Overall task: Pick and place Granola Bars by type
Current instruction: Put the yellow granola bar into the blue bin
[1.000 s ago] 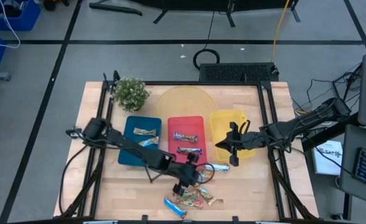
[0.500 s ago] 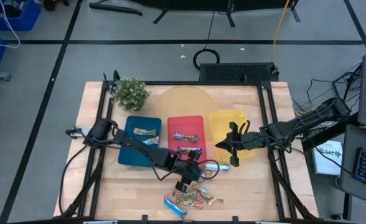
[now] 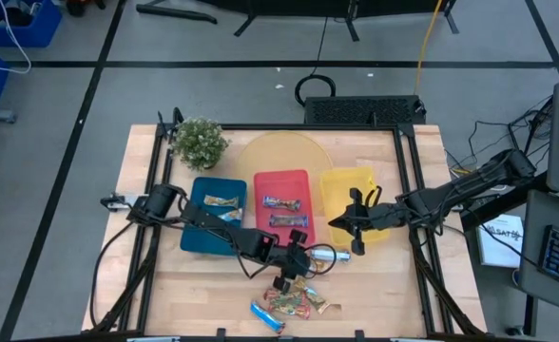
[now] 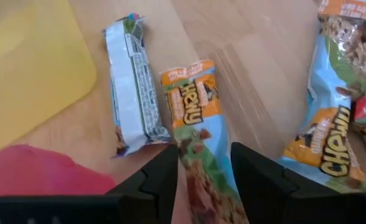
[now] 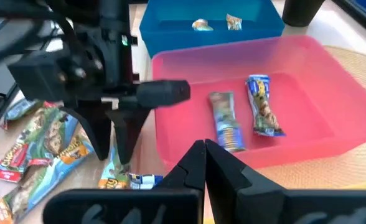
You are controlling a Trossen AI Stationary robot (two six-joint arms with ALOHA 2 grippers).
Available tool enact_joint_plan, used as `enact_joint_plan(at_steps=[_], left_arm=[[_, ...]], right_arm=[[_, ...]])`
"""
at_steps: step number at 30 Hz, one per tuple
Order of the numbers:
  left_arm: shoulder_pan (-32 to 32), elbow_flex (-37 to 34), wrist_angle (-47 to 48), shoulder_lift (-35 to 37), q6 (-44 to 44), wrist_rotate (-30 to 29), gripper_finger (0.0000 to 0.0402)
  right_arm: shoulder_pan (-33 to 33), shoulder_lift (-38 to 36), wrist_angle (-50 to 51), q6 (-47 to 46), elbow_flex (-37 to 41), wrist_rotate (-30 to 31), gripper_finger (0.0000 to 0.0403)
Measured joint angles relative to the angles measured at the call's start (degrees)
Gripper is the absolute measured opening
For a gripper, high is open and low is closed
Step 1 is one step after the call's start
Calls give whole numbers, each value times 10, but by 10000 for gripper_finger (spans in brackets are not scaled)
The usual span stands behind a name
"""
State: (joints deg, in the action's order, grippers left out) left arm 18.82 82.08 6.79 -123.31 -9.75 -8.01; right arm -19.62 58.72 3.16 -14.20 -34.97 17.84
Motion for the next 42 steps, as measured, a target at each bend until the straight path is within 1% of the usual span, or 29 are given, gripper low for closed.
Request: enact_joint_plan(at_steps=[4,9,14,16,21,26,29,34,37,42], left_arm=[[0,0,1,-4,0,1,154],[5,0,2,-19,-1,-3,154],[27,1,7,-32,-10,-85,154],[34,1,12,-33,-11,-100,154],[34,1,18,-33,0,-94,154],[22,1,24,-32,20,-56,149],[12,1,24,-32,41,-36,128],[3,1,21,-31,42,7,72],[4,0,14,-25,32,3,56],[12,-4,23,9,21,-12,62]], right_arm=[[0,0,-16,-1,22,-1,0],[0,0,-19,0,25,-1,0],[0,-1,-45,4,25,-1,0],[0,-1,-58,4,25,0,0],[0,-1,-68,4,25,-1,0],[0,-1,-68,4,25,-1,0],[0,-1,-68,4,25,-1,0],[0,-1,-68,4,25,-1,0],[0,-1,-68,4,25,-1,0],[0,-1,-68,3,25,-1,0]])
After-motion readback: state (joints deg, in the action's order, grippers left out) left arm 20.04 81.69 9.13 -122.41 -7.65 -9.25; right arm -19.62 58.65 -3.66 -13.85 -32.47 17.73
